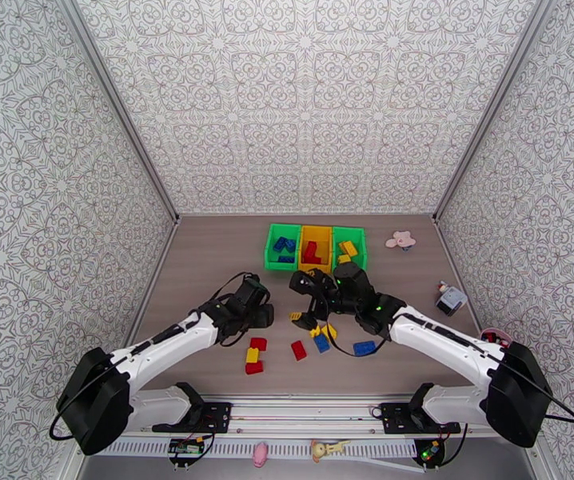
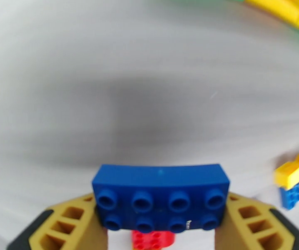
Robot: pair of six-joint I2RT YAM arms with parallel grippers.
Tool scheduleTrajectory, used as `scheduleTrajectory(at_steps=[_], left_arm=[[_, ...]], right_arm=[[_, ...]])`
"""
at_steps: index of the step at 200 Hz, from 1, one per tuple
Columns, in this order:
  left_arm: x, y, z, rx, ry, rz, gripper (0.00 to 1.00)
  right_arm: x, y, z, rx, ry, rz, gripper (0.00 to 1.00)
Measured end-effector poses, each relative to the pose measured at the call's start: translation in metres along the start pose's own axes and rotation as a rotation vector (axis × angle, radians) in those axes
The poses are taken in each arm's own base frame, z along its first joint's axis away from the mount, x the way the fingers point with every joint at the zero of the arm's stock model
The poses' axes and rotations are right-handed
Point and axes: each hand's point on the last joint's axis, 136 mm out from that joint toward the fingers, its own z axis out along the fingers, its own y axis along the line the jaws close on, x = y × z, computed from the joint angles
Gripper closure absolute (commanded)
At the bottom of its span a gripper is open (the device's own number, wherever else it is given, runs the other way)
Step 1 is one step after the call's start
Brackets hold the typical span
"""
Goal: Sort the legos into containers by color
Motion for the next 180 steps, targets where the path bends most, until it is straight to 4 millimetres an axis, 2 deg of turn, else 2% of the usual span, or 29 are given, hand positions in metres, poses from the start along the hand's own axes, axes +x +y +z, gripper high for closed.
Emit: scheduleTrajectory(at_steps=[22, 49, 73, 90, 134, 180], left_arm=[[-0.035, -0.014, 0.003, 0.045, -0.106, 0.006, 0.49], [-0.093, -0.036, 0.01, 0.079, -0.229, 0.006, 0.48], [-0.134, -0.048, 0.025, 0.082, -0.301, 0.014, 0.48], [-0.149, -0.045, 0.042, 0.052, -0.308, 0.013, 0.48], [-0.172, -0.031, 0.087, -0.011, -0.284, -0.003, 0.48], [-0.206, -0.036, 0.118, -0.02, -0.308, -0.021, 0.46]], right_arm=[[-0.002, -0.007, -0.002, 0.038, -0.025, 0.016, 0.01], [-0.009, -0.013, -0.007, 0.069, -0.053, 0.023, 0.01], [-0.016, -0.016, -0.016, 0.093, -0.074, 0.023, 0.0], [-0.02, -0.018, -0.022, 0.115, -0.082, 0.022, 0.0], [-0.018, -0.019, -0.034, 0.148, -0.082, 0.034, 0.0], [-0.012, -0.018, -0.035, 0.149, -0.061, 0.053, 0.0]])
